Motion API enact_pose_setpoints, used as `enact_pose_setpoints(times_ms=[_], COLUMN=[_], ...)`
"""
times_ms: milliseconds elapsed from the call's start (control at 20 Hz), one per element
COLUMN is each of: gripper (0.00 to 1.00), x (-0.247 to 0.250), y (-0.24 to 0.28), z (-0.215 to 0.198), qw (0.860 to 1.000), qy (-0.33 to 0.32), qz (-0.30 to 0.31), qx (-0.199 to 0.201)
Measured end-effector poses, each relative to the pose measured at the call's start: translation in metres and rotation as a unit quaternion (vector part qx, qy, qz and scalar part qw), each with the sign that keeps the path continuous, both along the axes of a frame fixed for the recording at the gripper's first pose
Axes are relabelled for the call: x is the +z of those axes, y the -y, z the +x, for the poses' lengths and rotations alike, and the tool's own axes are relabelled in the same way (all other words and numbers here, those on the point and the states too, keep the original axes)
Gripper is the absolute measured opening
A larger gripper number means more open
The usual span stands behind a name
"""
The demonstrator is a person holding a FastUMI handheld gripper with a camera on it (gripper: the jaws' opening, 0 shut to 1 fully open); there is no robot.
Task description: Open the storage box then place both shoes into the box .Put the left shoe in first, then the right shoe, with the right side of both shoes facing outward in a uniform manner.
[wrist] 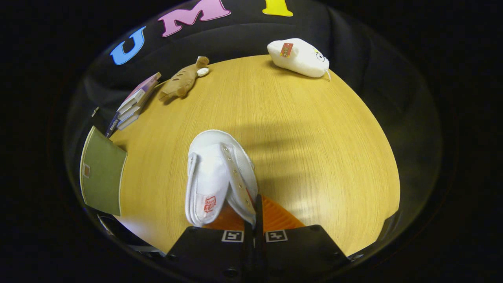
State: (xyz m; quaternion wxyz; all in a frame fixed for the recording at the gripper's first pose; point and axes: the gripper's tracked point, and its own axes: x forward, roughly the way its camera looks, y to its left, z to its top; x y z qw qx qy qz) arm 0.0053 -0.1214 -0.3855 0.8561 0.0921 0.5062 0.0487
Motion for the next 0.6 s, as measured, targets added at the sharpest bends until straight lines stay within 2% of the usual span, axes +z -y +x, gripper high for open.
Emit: enact_pose_setpoints(times_ms=[250,600], gripper=[0.05,0.05], x=[0.018,0.112], y=[-0.014,-0.069], z=[-0.002,-0.003], qw=[0.999,0.994], qy=[-0.009,0.048], qz=[0.024,0.047], qx=[-0.047,-0.091])
